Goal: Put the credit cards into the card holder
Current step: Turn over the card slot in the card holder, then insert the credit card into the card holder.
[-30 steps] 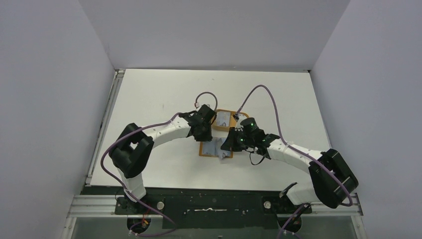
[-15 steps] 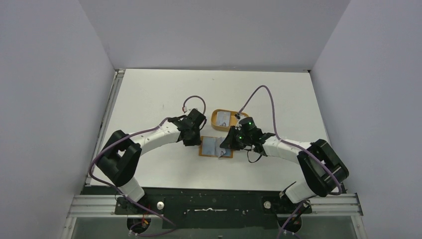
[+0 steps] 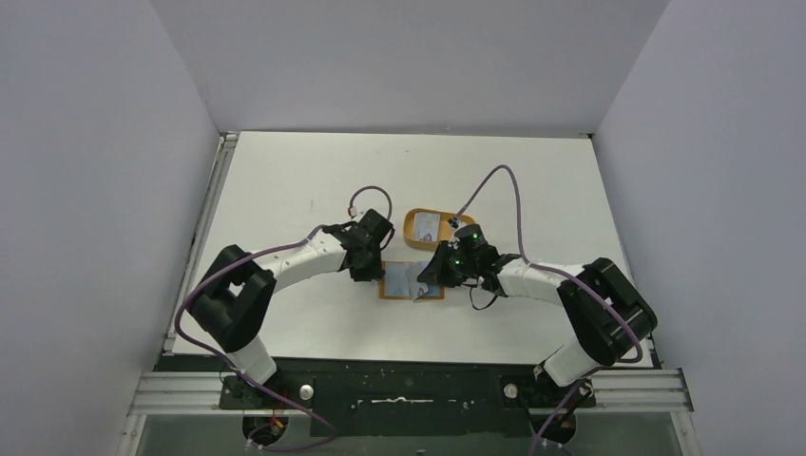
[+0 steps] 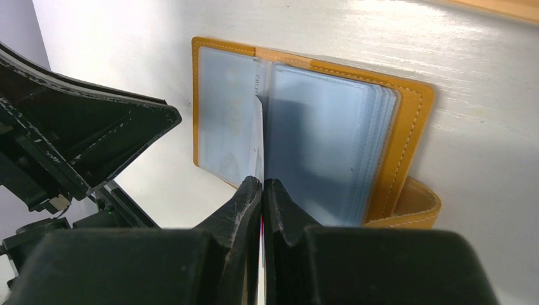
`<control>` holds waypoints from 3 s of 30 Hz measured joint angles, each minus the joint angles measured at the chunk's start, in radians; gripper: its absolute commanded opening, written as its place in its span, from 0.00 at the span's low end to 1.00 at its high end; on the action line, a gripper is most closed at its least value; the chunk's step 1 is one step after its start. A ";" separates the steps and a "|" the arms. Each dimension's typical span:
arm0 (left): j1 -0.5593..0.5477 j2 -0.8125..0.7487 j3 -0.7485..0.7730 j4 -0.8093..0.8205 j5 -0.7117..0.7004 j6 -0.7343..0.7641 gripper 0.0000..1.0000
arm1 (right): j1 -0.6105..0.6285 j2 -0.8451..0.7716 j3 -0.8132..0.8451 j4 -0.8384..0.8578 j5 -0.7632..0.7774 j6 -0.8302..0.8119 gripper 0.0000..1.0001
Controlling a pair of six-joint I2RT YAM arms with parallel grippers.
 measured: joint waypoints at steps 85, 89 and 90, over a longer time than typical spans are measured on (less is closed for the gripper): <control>-0.013 0.137 0.086 0.035 0.182 0.091 0.00 | -0.121 0.067 -0.053 0.164 -0.106 -0.116 0.00; -0.013 0.138 0.087 0.035 0.180 0.094 0.00 | -0.128 0.067 -0.051 0.156 -0.105 -0.134 0.00; -0.013 0.138 0.087 0.034 0.181 0.094 0.00 | -0.129 0.067 -0.051 0.156 -0.105 -0.137 0.00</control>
